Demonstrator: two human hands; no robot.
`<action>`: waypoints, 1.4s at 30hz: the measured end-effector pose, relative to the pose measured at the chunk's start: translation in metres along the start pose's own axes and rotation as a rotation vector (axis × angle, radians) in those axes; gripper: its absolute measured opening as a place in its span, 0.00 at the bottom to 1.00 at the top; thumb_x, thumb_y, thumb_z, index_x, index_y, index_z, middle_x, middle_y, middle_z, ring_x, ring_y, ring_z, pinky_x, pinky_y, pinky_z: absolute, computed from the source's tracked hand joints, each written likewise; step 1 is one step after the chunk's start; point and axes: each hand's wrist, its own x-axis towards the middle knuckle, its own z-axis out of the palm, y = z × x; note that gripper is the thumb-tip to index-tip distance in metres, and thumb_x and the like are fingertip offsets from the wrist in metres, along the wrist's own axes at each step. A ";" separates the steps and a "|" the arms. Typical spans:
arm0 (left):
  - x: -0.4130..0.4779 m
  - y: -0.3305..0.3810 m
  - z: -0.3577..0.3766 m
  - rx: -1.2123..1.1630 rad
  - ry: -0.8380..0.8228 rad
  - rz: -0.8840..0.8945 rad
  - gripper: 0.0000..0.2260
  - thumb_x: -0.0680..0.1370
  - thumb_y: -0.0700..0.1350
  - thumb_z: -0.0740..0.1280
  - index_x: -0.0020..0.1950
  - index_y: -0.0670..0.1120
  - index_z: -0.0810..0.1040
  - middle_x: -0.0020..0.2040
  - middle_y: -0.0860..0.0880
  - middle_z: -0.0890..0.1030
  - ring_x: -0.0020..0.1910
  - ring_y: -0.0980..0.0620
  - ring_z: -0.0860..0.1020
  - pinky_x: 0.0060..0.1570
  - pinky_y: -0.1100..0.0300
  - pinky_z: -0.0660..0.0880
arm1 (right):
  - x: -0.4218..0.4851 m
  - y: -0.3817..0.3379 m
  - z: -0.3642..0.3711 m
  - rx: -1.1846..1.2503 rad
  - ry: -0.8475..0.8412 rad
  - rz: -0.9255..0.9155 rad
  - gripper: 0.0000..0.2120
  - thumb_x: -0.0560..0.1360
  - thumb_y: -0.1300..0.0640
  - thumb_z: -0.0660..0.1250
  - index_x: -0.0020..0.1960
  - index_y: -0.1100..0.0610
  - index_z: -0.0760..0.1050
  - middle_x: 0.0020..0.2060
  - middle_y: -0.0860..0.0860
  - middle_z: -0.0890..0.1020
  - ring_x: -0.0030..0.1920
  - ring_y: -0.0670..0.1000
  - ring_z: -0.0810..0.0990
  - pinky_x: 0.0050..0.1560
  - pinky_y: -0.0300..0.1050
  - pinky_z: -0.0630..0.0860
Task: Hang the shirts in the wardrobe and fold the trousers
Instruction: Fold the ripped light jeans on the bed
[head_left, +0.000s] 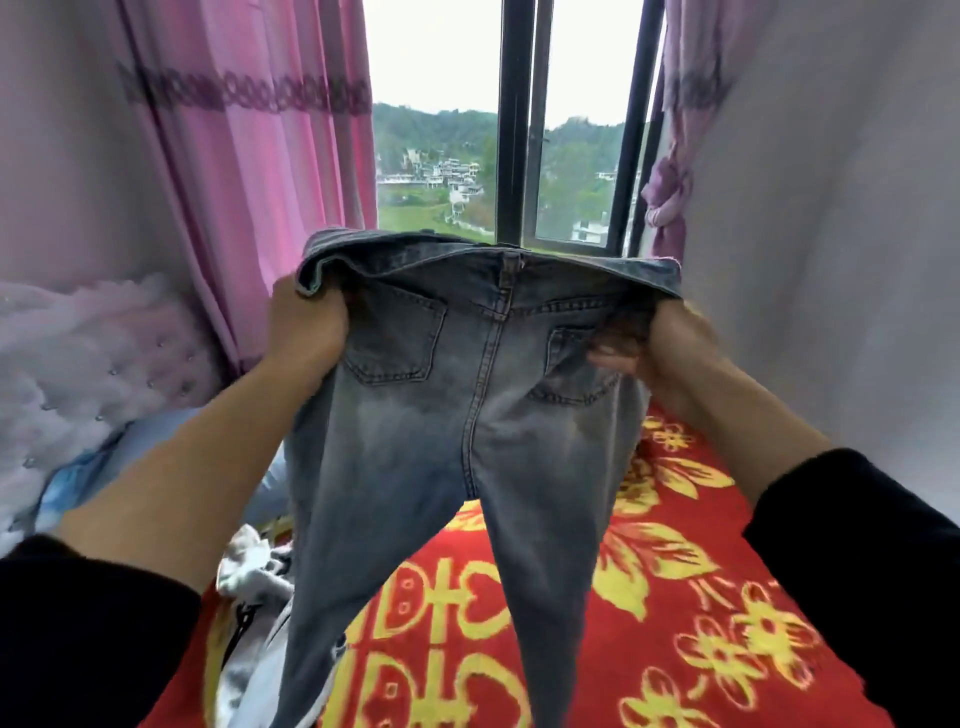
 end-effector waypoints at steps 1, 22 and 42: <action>0.009 -0.001 0.010 -0.017 -0.002 -0.013 0.14 0.65 0.54 0.57 0.40 0.49 0.78 0.46 0.43 0.82 0.48 0.41 0.80 0.53 0.37 0.76 | 0.011 -0.003 -0.003 -0.010 0.007 -0.021 0.17 0.82 0.54 0.51 0.63 0.59 0.73 0.50 0.60 0.82 0.41 0.59 0.82 0.35 0.51 0.82; 0.188 -0.024 0.214 -0.048 -0.132 -0.065 0.13 0.81 0.47 0.55 0.63 0.49 0.74 0.59 0.45 0.77 0.58 0.45 0.75 0.56 0.56 0.70 | 0.252 -0.006 -0.033 -0.426 0.143 -0.265 0.27 0.67 0.37 0.54 0.65 0.40 0.72 0.58 0.49 0.81 0.58 0.52 0.80 0.62 0.56 0.75; -0.059 -0.259 0.116 0.659 -0.763 0.045 0.30 0.67 0.55 0.48 0.53 0.41 0.81 0.52 0.42 0.83 0.51 0.40 0.80 0.47 0.49 0.75 | 0.104 0.165 -0.169 -1.195 -0.198 -0.046 0.12 0.74 0.50 0.55 0.34 0.53 0.69 0.40 0.53 0.72 0.45 0.55 0.73 0.44 0.46 0.64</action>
